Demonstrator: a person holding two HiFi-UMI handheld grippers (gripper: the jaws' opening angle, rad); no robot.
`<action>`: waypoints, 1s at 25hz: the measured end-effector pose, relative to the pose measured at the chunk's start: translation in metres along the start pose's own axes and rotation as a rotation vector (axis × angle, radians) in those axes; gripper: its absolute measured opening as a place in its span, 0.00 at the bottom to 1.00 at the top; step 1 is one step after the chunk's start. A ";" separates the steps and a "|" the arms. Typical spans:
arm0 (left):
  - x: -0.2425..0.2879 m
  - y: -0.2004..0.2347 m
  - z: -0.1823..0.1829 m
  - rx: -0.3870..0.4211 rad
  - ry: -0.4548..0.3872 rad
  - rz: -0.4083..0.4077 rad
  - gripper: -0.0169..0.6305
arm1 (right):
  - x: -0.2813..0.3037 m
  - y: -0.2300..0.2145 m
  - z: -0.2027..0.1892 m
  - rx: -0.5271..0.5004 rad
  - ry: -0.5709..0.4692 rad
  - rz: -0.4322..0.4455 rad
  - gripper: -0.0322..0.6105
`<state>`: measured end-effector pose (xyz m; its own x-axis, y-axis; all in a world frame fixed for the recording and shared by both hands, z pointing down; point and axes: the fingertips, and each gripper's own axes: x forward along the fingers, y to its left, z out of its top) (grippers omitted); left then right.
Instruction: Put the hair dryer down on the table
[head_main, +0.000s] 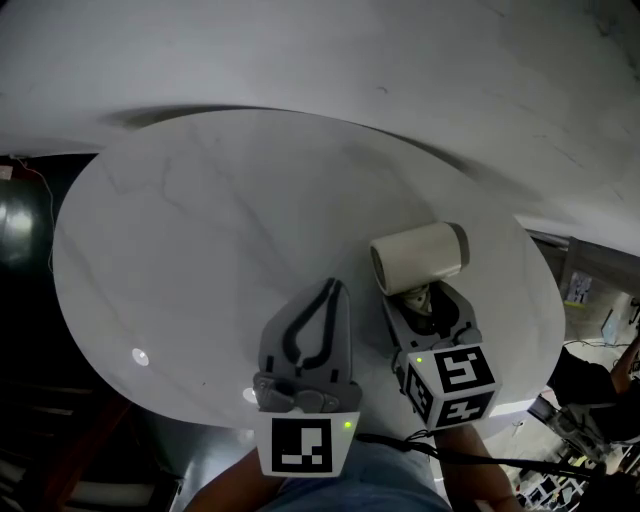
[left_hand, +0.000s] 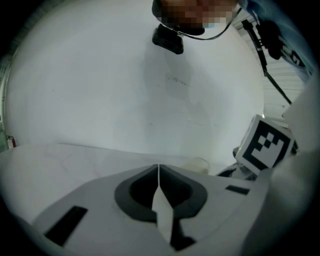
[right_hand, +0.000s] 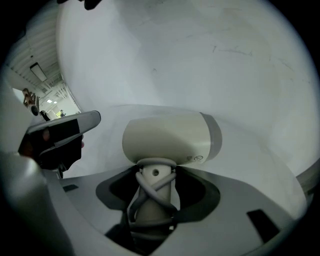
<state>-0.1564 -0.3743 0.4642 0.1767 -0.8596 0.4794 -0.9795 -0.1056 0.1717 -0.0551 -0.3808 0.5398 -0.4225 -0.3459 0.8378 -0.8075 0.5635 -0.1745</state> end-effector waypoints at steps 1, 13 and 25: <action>-0.001 0.001 0.000 -0.004 0.000 0.005 0.05 | 0.001 0.001 0.000 -0.004 0.001 0.002 0.41; -0.013 -0.001 0.007 -0.001 -0.028 0.014 0.05 | -0.011 0.004 0.008 -0.026 -0.056 0.018 0.46; -0.050 -0.048 0.027 0.018 -0.109 -0.031 0.05 | -0.093 0.009 0.031 -0.033 -0.357 0.000 0.42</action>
<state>-0.1209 -0.3394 0.4090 0.1965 -0.9050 0.3773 -0.9755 -0.1414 0.1688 -0.0358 -0.3664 0.4446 -0.5441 -0.5832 0.6031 -0.7965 0.5849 -0.1529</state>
